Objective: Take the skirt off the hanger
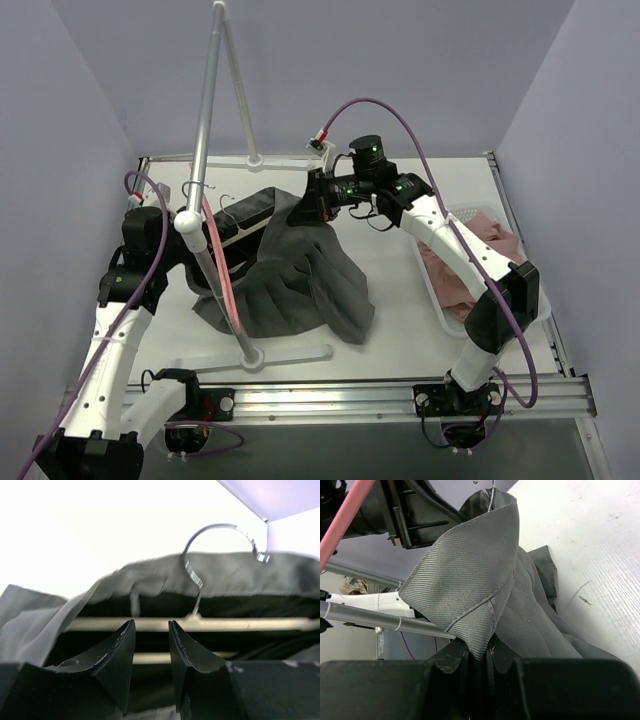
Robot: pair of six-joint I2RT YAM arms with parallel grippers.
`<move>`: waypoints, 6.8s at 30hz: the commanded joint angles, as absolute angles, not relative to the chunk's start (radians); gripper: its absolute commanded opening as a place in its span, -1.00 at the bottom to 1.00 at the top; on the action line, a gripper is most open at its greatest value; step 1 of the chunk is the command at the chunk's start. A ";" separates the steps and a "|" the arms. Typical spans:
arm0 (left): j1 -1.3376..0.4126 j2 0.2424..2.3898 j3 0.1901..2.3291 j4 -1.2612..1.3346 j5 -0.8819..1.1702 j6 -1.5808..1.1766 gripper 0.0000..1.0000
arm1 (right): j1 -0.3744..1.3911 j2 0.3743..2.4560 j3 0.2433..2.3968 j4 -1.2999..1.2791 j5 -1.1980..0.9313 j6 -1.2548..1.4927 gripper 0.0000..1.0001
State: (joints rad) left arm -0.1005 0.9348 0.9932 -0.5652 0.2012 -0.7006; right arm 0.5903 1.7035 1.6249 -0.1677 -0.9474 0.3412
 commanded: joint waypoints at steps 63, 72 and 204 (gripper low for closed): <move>-0.094 0.979 1.175 -0.618 0.247 -0.692 -0.95 | 0.700 1.474 1.465 -0.370 -0.747 0.249 -0.58; -0.077 0.997 1.178 -0.657 0.218 -0.644 -0.95 | 0.658 1.442 1.549 -0.466 -0.530 0.250 -1.00; -0.071 0.838 0.989 -0.736 0.445 -0.801 -0.95 | 0.156 1.154 1.840 -0.476 0.517 0.147 -1.00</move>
